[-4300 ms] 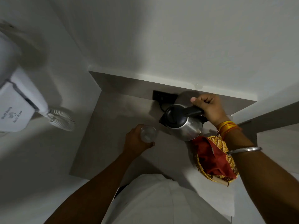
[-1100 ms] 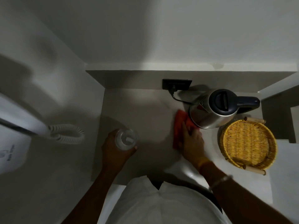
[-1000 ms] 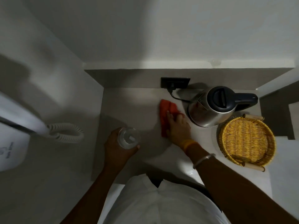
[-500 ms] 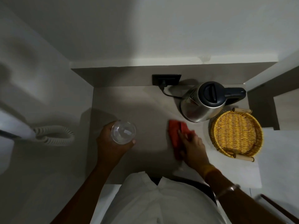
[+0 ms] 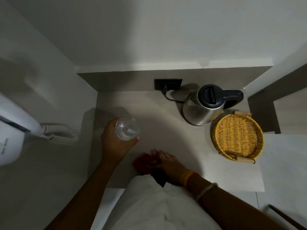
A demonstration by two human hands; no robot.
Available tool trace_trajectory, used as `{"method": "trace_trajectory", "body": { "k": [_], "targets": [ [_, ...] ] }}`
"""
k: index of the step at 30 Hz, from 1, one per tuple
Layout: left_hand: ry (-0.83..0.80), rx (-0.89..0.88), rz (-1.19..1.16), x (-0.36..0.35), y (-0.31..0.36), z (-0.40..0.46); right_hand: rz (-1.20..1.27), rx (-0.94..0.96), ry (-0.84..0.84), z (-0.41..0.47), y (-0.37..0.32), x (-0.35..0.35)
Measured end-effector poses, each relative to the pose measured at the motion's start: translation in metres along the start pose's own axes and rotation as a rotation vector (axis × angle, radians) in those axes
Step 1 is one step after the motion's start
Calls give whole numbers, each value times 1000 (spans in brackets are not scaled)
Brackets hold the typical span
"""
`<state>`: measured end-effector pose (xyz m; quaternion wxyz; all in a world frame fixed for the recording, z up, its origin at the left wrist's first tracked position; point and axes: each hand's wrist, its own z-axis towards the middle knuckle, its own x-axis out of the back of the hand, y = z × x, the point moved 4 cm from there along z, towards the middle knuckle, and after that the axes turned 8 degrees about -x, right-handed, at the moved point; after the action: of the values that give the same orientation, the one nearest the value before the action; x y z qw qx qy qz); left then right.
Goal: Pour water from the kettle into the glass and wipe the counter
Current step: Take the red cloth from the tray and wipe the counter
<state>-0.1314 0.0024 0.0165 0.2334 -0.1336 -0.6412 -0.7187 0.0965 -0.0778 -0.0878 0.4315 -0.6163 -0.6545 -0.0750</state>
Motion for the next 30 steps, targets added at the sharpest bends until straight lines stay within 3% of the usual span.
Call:
{"method": "trace_trajectory", "body": {
  "k": [5, 9, 12, 18, 24, 30],
  "targets": [
    [-35, 21, 28, -18, 8, -14, 31, -166, 0, -41, 29, 19],
    [-113, 38, 36, -40, 17, -22, 22, -305, 272, -74, 62, 80],
    [-156, 35, 30, -60, 21, -24, 154, -351, 515, -106, 98, 129],
    [-245, 90, 41, -96, 16, -24, 172, -597, 788, -139, 172, 173],
    [-276, 134, 140, -128, 9, -21, 215, -752, 566, -127, 208, 151],
    [-275, 147, 162, -143, 6, -21, 192, -762, 534, -116, 198, 148]
  ]
}}
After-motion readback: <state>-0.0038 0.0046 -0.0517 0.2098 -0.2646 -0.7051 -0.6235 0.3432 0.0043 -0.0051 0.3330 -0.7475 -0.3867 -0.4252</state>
